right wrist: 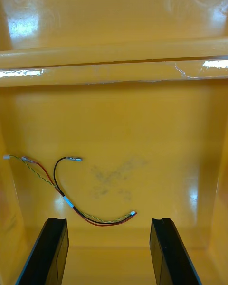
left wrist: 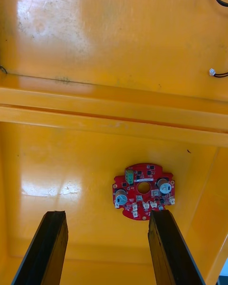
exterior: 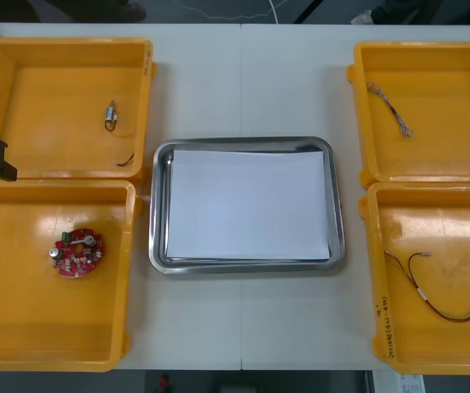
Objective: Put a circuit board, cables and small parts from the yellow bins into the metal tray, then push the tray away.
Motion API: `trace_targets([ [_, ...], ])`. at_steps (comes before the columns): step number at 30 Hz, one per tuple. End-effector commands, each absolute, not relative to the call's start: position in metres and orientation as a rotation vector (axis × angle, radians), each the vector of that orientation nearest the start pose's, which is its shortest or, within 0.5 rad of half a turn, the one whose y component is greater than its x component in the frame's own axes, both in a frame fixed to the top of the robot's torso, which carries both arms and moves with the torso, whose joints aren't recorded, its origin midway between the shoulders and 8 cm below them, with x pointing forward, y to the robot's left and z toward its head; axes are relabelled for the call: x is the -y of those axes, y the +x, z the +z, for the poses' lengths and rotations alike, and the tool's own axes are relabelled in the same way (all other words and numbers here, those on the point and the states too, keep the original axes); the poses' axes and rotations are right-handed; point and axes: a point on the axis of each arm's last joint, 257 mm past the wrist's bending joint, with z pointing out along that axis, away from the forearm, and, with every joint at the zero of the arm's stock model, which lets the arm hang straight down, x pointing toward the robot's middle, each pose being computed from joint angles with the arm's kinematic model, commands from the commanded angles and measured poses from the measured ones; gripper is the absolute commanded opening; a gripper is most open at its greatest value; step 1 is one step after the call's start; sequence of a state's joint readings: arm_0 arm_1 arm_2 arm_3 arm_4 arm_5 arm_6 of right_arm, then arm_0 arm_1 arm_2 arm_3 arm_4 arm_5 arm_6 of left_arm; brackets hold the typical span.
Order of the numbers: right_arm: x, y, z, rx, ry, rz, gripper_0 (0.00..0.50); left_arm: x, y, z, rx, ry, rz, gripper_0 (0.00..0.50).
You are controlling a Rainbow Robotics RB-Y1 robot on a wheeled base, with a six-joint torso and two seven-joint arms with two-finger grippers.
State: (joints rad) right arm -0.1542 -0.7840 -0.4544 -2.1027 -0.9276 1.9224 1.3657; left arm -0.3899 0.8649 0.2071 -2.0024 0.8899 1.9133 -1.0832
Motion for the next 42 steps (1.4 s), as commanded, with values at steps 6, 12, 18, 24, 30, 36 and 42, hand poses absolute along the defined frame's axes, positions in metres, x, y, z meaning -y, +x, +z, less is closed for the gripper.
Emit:
trace_targets([
  [6, 0.4124, 0.3766, -0.1318, -2.632, 0.012, 0.007, 0.500, -0.3731, 0.4176, -0.1234, -2.654, -0.128, -0.014, 0.500],
  [12, 0.4124, 0.3766, -0.1318, -2.632, 0.012, 0.007, 0.500, -0.3731, 0.4176, -0.1234, -2.654, -0.128, -0.014, 0.500],
  [18, 0.4124, 0.3766, -0.1318, -2.632, 0.012, 0.007, 0.500, -0.3731, 0.4176, -0.1234, -2.654, -0.128, -0.014, 0.500],
  [24, 0.4124, 0.3766, -0.1318, -2.632, 0.012, 0.007, 0.500, -0.3731, 0.4176, -0.1234, -2.654, -0.128, -0.014, 0.500],
  [30, 0.4124, 0.3766, -0.1318, -2.632, 0.012, 0.007, 0.500, -0.3731, 0.4176, -0.1234, -2.654, -0.128, -0.014, 0.500],
  [36, 0.4124, 0.3766, -0.1318, -2.632, 0.012, 0.007, 0.500, -0.3731, 0.4176, -0.1234, -2.654, -0.128, -0.014, 0.500],
  [42, 0.4124, 0.3766, -0.1318, -2.632, 0.012, 0.007, 0.500, -0.3731, 0.4176, -0.1234, -2.654, -0.128, -0.014, 0.500],
])
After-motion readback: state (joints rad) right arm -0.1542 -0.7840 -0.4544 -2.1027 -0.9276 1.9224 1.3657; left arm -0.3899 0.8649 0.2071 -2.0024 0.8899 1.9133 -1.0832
